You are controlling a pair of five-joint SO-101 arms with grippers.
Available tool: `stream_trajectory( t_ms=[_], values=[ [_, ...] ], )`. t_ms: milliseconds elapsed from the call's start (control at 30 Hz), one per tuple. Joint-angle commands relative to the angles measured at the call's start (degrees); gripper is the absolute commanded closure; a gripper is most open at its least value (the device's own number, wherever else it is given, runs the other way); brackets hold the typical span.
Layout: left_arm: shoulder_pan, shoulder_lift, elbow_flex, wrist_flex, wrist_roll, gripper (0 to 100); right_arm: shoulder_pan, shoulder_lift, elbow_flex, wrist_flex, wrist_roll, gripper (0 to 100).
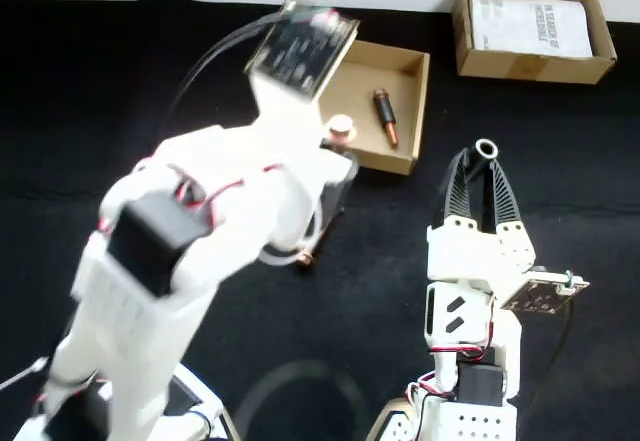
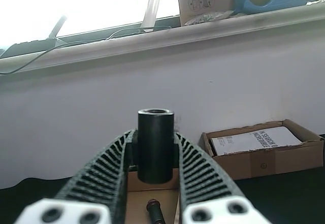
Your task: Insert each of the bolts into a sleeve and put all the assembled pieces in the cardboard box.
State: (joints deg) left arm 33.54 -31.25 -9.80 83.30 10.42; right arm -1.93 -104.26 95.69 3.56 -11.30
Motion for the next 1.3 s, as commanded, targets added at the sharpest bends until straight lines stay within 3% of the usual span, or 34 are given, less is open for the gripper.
stream_trajectory(
  t_ms=[0, 267, 467, 667, 833, 1067, 1267],
  values=[
    [0.57, -11.91, 15.25, -8.00, -3.34, 99, -0.40, -0.40, 7.69, -0.75, 0.53, 99.1],
    [1.01, -28.62, 45.93, -40.00, -11.16, 99, -0.40, -0.40, 7.69, -0.75, 0.70, 99.1],
    [0.57, -28.70, 49.63, -49.76, -11.69, 99, -0.40, -0.31, 7.69, -0.57, 0.70, 99.1],
    [0.75, -20.79, 47.60, -61.71, -11.60, 99, -4.35, -0.31, 7.69, 6.81, 0.53, 99.1],
    [2.33, -12.18, 37.58, -61.80, -6.42, 99, -7.78, -0.31, 7.69, 7.34, 0.53, 99.1],
    [2.68, -0.75, 22.55, -53.89, 1.49, 99, -9.54, -0.31, 7.69, 7.34, 0.70, 99.1],
    [4.62, 4.70, 14.81, -46.51, 2.64, 99, -9.54, -0.31, 7.69, 7.34, 0.79, 99.1]
  ],
)
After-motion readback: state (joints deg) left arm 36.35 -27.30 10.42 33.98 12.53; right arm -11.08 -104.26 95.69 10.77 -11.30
